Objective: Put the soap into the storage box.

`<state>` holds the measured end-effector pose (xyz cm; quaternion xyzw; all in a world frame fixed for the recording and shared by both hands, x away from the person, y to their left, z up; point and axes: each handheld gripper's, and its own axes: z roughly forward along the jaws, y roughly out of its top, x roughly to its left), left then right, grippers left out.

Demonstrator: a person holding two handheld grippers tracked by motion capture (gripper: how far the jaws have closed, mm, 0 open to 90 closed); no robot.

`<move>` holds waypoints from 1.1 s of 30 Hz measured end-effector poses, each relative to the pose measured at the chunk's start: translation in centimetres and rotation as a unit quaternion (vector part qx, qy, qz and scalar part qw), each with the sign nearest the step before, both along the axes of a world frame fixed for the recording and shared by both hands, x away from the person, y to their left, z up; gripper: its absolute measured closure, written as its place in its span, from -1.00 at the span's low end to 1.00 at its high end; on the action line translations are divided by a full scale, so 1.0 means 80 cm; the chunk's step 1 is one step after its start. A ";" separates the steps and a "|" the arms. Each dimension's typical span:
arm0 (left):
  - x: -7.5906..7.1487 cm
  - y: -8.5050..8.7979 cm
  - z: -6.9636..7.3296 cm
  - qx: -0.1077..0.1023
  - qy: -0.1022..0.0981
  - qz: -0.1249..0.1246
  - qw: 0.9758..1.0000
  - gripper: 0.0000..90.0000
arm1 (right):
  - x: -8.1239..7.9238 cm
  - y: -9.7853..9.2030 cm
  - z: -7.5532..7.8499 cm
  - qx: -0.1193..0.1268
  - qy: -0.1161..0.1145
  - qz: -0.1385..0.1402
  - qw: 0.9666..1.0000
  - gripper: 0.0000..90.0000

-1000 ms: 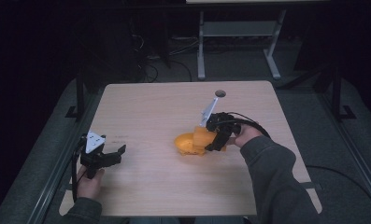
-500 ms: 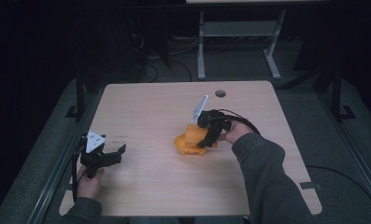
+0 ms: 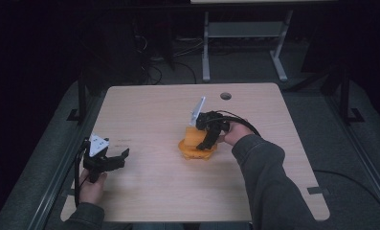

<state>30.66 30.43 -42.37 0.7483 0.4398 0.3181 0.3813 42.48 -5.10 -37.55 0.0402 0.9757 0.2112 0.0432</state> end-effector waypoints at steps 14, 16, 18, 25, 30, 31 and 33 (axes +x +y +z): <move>0.000 0.000 0.000 0.002 -0.001 0.000 1.000 -0.69 | 0.002 0.012 -0.016 -0.004 0.002 0.007 1.000 -0.54; 0.000 0.000 0.000 0.002 -0.001 0.000 1.000 -0.69 | 0.002 0.013 -0.017 -0.004 0.002 0.008 1.000 -0.54; 0.000 0.000 0.000 0.004 -0.001 0.001 1.000 -0.69 | 0.002 0.013 -0.021 -0.001 0.000 0.008 1.000 -0.54; 0.000 0.000 0.000 0.003 -0.001 0.000 1.000 -0.69 | 0.000 0.011 -0.022 0.006 -0.005 0.007 1.000 -0.54; 0.001 0.001 0.000 0.004 0.002 0.003 1.000 -0.69 | -0.003 0.012 -0.018 0.010 -0.015 0.009 1.000 -0.54; 0.001 0.002 0.000 0.003 0.003 0.003 1.000 -0.69 | -0.003 0.012 -0.016 0.014 -0.014 0.011 1.000 -0.54; 0.001 0.002 0.000 0.002 0.003 0.004 1.000 -0.69 | -0.004 0.013 -0.013 0.017 -0.014 0.010 1.000 -0.54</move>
